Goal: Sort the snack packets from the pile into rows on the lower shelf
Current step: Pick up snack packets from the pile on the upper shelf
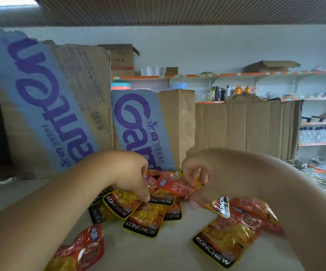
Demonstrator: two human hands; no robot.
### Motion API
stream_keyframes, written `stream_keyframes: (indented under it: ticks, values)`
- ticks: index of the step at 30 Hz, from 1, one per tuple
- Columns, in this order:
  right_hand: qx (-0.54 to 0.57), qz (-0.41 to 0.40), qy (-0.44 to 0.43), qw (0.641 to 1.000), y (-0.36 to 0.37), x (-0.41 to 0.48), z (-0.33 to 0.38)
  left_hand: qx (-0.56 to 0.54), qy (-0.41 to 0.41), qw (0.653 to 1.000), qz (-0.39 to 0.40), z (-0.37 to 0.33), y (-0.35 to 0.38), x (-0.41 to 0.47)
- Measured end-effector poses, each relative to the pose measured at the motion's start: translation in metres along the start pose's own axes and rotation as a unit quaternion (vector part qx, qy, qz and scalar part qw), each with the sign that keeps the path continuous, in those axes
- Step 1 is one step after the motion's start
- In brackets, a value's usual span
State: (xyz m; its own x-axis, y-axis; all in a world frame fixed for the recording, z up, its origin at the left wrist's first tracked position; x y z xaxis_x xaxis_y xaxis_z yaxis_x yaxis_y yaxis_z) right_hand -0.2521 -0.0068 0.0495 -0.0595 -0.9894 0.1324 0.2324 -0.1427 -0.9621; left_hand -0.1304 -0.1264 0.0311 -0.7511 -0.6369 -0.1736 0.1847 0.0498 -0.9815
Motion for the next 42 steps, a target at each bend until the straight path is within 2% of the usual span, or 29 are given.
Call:
stream_keyframes:
  ticks: [6, 18, 29, 31, 35, 39, 42]
  values:
    - [0.045, -0.025, -0.006, 0.999, -0.015, -0.014, 0.003, 0.005, 0.007, 1.0, -0.028, -0.005, 0.0, 0.0]
    - [0.01, -0.01, 0.031, 0.999, -0.008, 0.001, -0.014, 0.021, -0.009, 1.0, -0.022, -0.004, 0.001, 0.0]
    - [0.038, -0.079, 0.013, 0.996, -0.018, 0.007, -0.016, 0.036, -0.01, 0.999, -0.035, 0.002, -0.009, -0.005]
    - [0.054, -0.101, 0.009, 0.993, -0.024, 0.001, -0.011, 0.044, -0.02, 0.995, -0.082, 0.009, -0.027, -0.018]
    - [0.105, -0.186, -0.02, 0.977, -0.041, -0.016, -0.004, 0.019, -0.015, 0.971, -0.238, 0.017, -0.067, -0.056]
    - [0.126, -0.25, -0.05, 0.959, -0.055, -0.026, 0.006, 0.007, 0.029, 0.923, -0.384, 0.011, -0.08, -0.102]
    - [0.126, -0.283, -0.075, 0.948, -0.064, -0.034, 0.014, 0.03, 0.041, 0.887, -0.459, 0.005, -0.079, -0.136]
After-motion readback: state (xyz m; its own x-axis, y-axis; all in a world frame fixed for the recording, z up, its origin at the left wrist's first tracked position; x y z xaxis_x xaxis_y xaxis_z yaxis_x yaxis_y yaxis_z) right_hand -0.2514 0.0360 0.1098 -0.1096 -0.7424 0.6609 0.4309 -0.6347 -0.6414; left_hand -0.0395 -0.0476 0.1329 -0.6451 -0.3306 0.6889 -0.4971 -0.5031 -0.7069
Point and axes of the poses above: each hand's wrist, its own x-axis towards the middle knuckle, its own y-axis out of the palm, z = x × y, the point moved 8 cm from there along x, towards the middle knuckle, and after that the axes turned 7 degrees about y, right-handed, at the moved point
